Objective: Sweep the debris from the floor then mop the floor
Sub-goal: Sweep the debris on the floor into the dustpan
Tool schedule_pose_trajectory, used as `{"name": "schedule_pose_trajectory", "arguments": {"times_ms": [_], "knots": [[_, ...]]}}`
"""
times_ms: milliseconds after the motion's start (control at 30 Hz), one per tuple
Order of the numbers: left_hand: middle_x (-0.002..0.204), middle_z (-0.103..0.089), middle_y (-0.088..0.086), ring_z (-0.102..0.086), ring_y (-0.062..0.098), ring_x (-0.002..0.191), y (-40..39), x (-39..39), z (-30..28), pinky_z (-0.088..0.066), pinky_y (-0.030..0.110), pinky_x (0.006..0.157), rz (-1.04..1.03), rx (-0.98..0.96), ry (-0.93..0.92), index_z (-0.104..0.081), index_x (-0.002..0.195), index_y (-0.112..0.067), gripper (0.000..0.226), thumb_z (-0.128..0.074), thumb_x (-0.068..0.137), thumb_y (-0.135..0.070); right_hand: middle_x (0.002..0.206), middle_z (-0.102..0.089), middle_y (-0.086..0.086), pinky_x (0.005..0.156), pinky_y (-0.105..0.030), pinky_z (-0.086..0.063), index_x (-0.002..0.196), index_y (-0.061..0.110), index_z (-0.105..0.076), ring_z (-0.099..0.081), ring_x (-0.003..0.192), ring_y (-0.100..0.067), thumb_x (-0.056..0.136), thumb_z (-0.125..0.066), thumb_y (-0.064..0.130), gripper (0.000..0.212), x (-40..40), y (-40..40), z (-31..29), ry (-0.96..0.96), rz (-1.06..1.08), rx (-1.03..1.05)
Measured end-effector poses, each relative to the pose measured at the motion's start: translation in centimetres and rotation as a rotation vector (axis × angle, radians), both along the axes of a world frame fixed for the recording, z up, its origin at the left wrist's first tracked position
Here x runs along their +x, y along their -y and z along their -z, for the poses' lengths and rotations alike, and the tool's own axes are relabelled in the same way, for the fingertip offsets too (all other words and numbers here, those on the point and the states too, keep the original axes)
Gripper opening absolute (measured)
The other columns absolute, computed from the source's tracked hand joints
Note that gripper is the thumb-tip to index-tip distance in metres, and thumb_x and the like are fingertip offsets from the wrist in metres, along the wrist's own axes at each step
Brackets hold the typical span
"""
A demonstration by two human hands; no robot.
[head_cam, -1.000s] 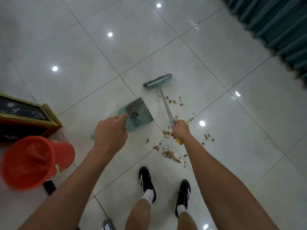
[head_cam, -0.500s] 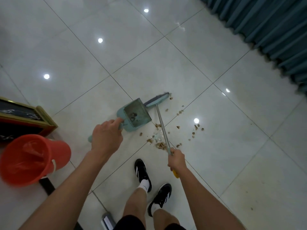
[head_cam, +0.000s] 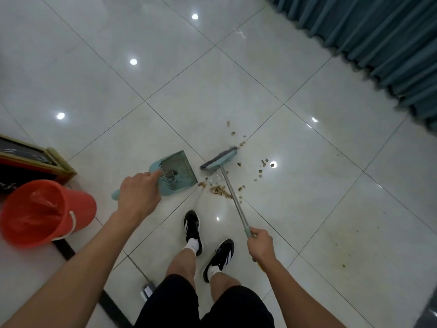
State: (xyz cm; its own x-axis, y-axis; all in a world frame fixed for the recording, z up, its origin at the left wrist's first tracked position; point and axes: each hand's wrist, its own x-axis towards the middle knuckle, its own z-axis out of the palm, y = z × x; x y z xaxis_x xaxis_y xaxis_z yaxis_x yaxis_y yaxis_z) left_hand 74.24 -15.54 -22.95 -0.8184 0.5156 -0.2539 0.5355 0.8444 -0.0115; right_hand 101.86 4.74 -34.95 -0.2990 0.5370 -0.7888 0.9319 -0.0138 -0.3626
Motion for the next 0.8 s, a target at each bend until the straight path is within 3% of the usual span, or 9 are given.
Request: {"name": "schedule_pose_trajectory", "arguments": {"times_ms": [167,333,467,600,700,800], "knots": [[0.079,-0.067,0.001,-0.059,0.026,0.066,-0.2,-1.2,-0.4,-0.041,0.033,0.059,0.017,0.027,-0.031,-0.063,0.106,-0.021,0.023,-0.062,0.084,-0.015,0.079,-0.067,0.004,0.045,-0.017,-0.044,0.133,0.016,-0.062,-0.062,0.06,-0.014,0.099,-0.047,0.009,0.038,1.2,1.1,-0.8,-0.082,-0.001,0.057],[0.076,-0.066,0.003,-0.058,0.028,0.063,-1.2,-4.3,-0.1,-0.043,0.036,0.058,0.04,0.065,-0.03,-0.064,0.107,-0.018,0.024,-0.063,0.083,-0.012,0.073,-0.067,-0.001,0.044,-0.019,-0.043,0.125,0.02,-0.067,-0.058,0.054,-0.013,0.099,-0.045,0.01,0.035,-2.8,0.7,-0.4,-0.13,0.027,0.1],[0.074,-0.066,0.002,-0.057,0.027,0.061,-2.4,-8.7,0.5,-0.046,0.036,0.058,0.063,0.102,-0.017,-0.065,0.108,-0.017,0.025,-0.065,0.083,-0.011,0.084,-0.071,-0.004,0.05,-0.019,-0.044,0.13,0.02,-0.065,-0.062,0.062,-0.015,0.096,-0.045,0.008,0.04,-9.6,-1.2,0.3,-0.145,0.057,0.162],[0.072,-0.066,0.004,-0.054,0.027,0.056,-4.0,-14.1,1.2,-0.036,0.032,0.054,0.059,0.164,-0.04,-0.067,0.103,-0.016,0.025,-0.068,0.08,-0.008,0.109,-0.071,-0.01,0.077,-0.035,-0.059,0.133,0.016,-0.062,-0.068,0.088,-0.024,0.097,-0.047,0.008,0.04,-17.8,-4.4,1.3,-0.179,0.116,0.156],[0.074,-0.067,0.004,-0.054,0.027,0.057,-5.6,-17.9,1.9,-0.036,0.032,0.054,0.087,0.174,-0.022,-0.066,0.104,-0.015,0.023,-0.065,0.082,-0.009,0.1,-0.071,-0.01,0.072,-0.038,-0.061,0.133,0.016,-0.06,-0.07,0.083,-0.027,0.099,-0.05,0.015,0.035,-24.2,-6.9,2.1,-0.206,0.218,0.159],[0.075,-0.066,0.004,-0.052,0.024,0.056,-6.9,-20.8,2.7,-0.039,0.032,0.054,0.11,0.187,-0.009,-0.065,0.106,-0.016,0.021,-0.063,0.085,-0.01,0.108,-0.068,-0.012,0.079,-0.043,-0.06,0.136,0.014,-0.056,-0.07,0.092,-0.03,0.099,-0.049,0.012,0.038,-28.7,-8.4,3.1,-0.197,0.258,0.142]]}}
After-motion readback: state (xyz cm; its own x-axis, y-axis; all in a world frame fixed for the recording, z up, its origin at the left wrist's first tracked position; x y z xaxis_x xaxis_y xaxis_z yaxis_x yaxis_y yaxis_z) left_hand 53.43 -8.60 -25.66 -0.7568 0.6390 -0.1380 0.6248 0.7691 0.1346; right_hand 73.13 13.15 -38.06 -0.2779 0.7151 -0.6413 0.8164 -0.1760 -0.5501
